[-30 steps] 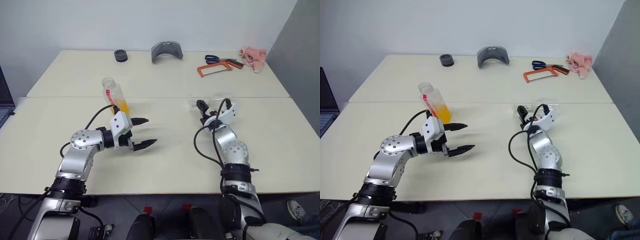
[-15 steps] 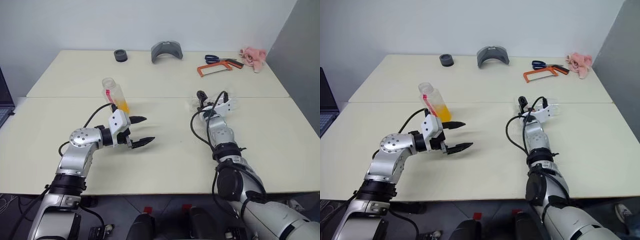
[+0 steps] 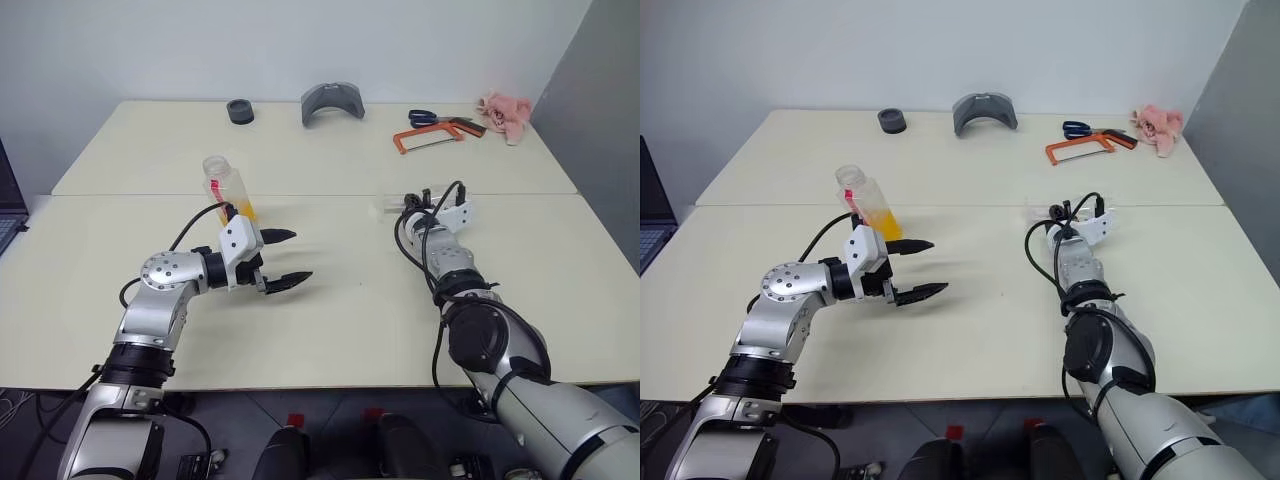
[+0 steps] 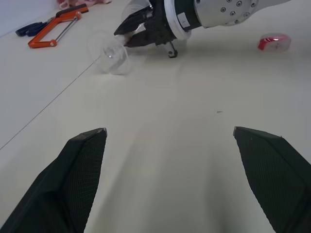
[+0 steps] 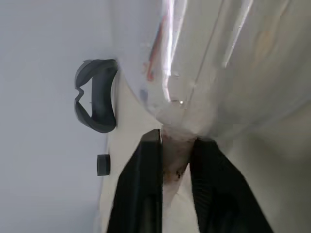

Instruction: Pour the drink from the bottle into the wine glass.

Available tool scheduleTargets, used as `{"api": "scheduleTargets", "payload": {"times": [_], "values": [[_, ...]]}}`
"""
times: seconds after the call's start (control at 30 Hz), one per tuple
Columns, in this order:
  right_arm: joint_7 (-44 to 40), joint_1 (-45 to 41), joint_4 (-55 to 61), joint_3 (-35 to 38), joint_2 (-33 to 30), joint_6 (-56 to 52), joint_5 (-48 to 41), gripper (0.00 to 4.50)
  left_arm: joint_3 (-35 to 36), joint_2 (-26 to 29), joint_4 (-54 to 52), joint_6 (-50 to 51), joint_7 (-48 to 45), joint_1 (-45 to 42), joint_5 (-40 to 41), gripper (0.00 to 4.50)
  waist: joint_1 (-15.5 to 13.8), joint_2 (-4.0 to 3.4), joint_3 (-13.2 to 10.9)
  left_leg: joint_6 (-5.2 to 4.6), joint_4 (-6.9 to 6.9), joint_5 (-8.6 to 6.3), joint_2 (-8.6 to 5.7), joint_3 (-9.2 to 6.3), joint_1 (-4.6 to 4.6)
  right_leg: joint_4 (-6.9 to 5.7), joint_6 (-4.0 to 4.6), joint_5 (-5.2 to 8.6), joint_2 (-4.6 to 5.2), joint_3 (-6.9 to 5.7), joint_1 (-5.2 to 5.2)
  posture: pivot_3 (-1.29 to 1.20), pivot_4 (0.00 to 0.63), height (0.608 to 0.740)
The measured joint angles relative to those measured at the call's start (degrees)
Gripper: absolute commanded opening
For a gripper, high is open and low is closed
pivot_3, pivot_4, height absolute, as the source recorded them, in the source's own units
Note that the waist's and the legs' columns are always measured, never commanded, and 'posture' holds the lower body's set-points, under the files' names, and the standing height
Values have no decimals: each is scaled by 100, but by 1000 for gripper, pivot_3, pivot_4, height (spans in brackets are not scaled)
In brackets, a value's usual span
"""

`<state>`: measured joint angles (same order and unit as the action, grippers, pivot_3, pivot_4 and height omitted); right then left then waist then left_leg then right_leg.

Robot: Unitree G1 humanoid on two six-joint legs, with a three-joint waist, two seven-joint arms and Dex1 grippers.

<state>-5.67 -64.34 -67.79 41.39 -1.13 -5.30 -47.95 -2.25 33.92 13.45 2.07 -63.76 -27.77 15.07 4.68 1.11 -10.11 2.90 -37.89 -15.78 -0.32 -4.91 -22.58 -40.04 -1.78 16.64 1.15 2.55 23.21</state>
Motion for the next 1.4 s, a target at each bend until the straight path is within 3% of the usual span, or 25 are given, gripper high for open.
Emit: {"api": "scheduleTargets", "payload": {"times": [0.17,0.37,0.53,0.8,1.1,1.4], "values": [[-309,151,345,-513,1,-385,426,192,1,-12,0,17,64,0,1,4500,15,-6,-4,0,2,0,0,2,-4,1,0,0,1,3,6,0,150,740],[-1113,1792,3011,-3055,120,-423,2322,192,23,-16,-11,118,125,18,5,4500,26,-7,-3,1,1,0,0,-19,-11,-3,0,0,2,1,15,0,150,740],[-1264,2733,4051,-4294,0,195,3605,191,38,-11,-13,156,200,91,6,4500,12,-6,-3,1,-3,0,-1,-34,-8,-2,0,0,2,0,13,0,150,740],[-1428,2695,3566,-4521,240,1165,4073,191,298,-12,-139,618,572,193,149,4500,29,-7,-5,1,-2,0,0,-36,-7,-1,0,0,-1,-2,14,0,150,740],[-1929,1854,2214,-4590,540,2191,4248,191,656,32,-884,1158,931,760,306,4500,-4,-7,-5,2,-4,1,-5,-51,-8,2,0,0,5,-8,8,0,150,740],[-1670,1634,1198,-4726,390,2945,4893,191,699,48,-1429,1545,1191,759,387,4500,2,-7,-6,5,-3,2,-4,-48,-5,1,0,0,4,-7,7,0,150,740]]}}
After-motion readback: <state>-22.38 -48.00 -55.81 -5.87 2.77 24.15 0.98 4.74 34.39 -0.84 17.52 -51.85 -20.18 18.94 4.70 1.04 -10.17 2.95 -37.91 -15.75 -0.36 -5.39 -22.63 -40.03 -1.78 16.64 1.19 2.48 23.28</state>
